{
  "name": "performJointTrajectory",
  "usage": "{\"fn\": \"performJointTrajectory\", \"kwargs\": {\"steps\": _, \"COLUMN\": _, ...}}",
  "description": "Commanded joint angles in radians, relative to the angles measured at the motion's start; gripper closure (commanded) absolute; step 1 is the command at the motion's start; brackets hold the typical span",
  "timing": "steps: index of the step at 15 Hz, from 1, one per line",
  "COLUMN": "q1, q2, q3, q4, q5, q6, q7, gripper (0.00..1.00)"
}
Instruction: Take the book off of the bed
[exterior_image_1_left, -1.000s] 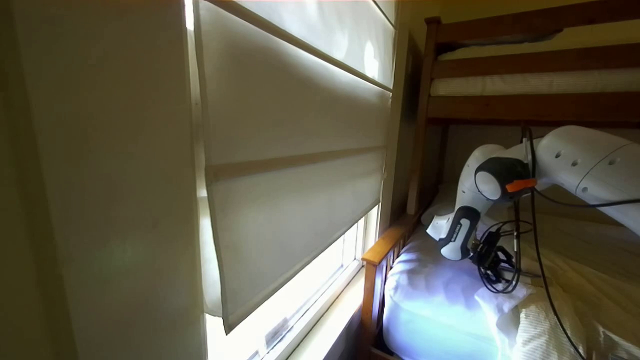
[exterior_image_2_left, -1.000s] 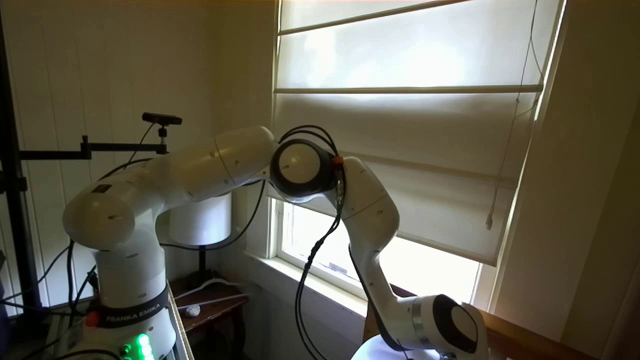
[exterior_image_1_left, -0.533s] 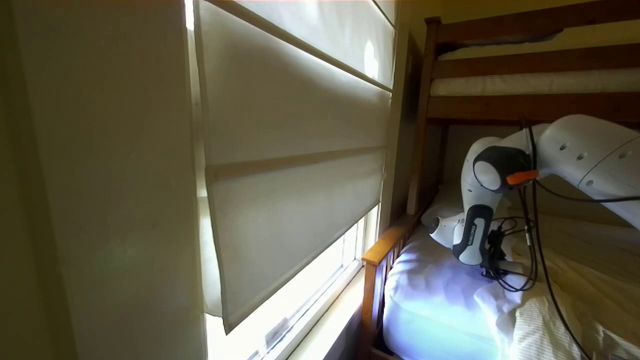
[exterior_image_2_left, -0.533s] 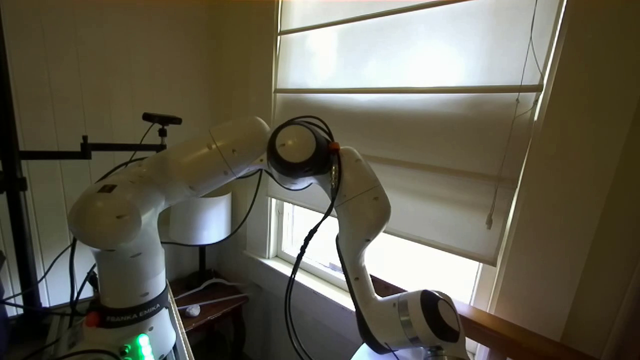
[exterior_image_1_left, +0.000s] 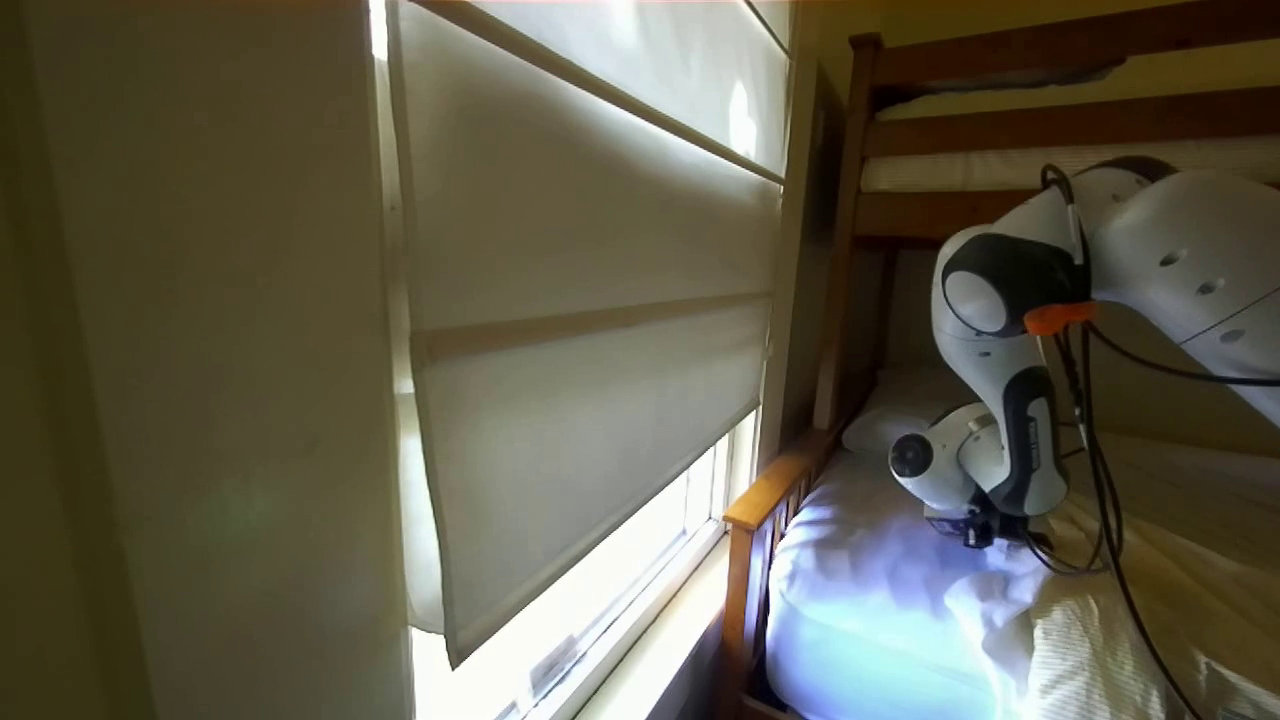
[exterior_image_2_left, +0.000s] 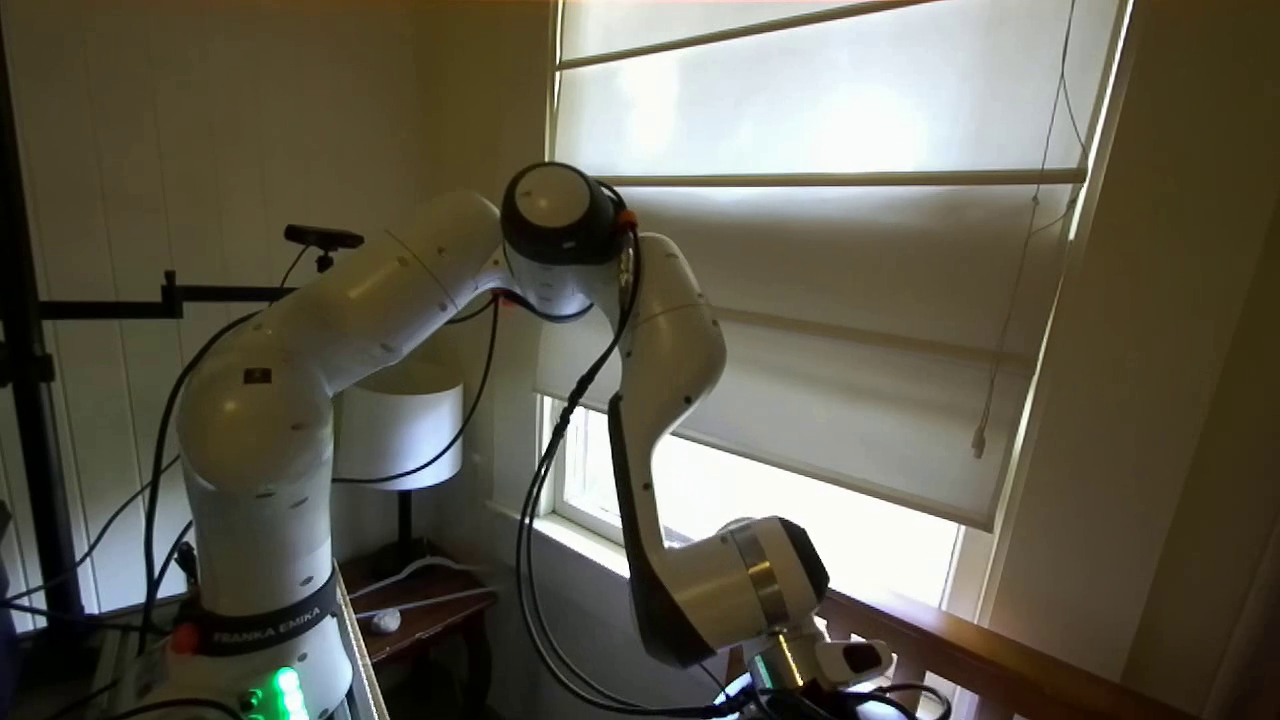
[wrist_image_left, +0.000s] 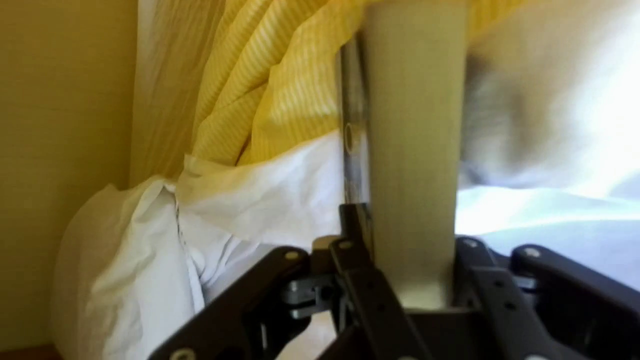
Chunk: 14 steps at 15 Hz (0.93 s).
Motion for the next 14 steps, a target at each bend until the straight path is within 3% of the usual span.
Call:
{"fn": "performJointTrajectory", "kwargs": {"steps": 1, "q1": 0.225, "q2": -0.065, "q3": -0.210, "q4": -0.120, "q5": -0.276, "q6": 0.175, "q7": 0.233, "gripper": 0.91}}
{"fn": "performJointTrajectory", "kwargs": {"steps": 4, "q1": 0.377, "q2": -0.118, "q3": -0.324, "q4": -0.129, "q5": -0.508, "q6": 0.248, "q7": 0.398, "gripper": 0.91}}
{"fn": "performJointTrajectory", "kwargs": {"steps": 8, "q1": 0.440, "q2": -0.259, "q3": -0.295, "q4": -0.151, "q5": -0.810, "q6": 0.223, "q7": 0.548, "gripper": 0.91}}
{"fn": "performJointTrajectory", "kwargs": {"steps": 11, "q1": 0.448, "q2": -0.291, "q3": -0.289, "q4": -0.179, "q5": -0.863, "q6": 0.286, "q7": 0.576, "gripper": 0.91}}
{"fn": "performJointTrajectory", "kwargs": {"steps": 13, "q1": 0.434, "q2": -0.295, "q3": -0.311, "q4": -0.202, "q5": -0.851, "q6": 0.310, "q7": 0.584, "gripper": 0.91}}
{"fn": "performJointTrajectory", "kwargs": {"steps": 14, "q1": 0.445, "q2": -0.237, "q3": -0.295, "q4": -0.164, "q5": -0.815, "q6": 0.296, "q7": 0.573, "gripper": 0.91}}
